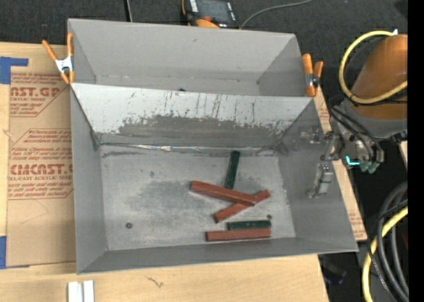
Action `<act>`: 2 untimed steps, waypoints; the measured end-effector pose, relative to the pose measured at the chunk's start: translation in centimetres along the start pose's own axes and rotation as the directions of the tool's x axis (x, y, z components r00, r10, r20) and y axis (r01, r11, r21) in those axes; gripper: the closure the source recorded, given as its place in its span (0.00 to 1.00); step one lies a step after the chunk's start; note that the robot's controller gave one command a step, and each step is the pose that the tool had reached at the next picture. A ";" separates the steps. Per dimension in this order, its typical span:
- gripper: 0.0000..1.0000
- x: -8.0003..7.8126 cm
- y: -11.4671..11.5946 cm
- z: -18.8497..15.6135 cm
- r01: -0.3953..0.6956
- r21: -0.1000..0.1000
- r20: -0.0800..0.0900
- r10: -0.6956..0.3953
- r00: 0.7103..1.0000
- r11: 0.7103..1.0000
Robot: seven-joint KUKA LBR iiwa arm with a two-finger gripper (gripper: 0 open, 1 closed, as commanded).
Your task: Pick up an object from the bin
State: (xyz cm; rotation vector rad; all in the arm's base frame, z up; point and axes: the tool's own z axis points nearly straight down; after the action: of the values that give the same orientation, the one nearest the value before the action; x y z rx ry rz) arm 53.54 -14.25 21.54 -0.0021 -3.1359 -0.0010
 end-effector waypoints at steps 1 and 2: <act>0.00 0.7 4.3 15.0 -0.098 -0.002 0.000 0.098 0.995 0.995; 1.00 0.5 4.2 14.5 -0.098 0.000 0.007 0.098 0.995 0.995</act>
Offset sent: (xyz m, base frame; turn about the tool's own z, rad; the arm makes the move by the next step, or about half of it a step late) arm -0.0061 0.0407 -0.1452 0.0992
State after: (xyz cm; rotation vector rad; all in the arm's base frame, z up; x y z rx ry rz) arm 52.97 -10.07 7.01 -0.1561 -3.1390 0.0001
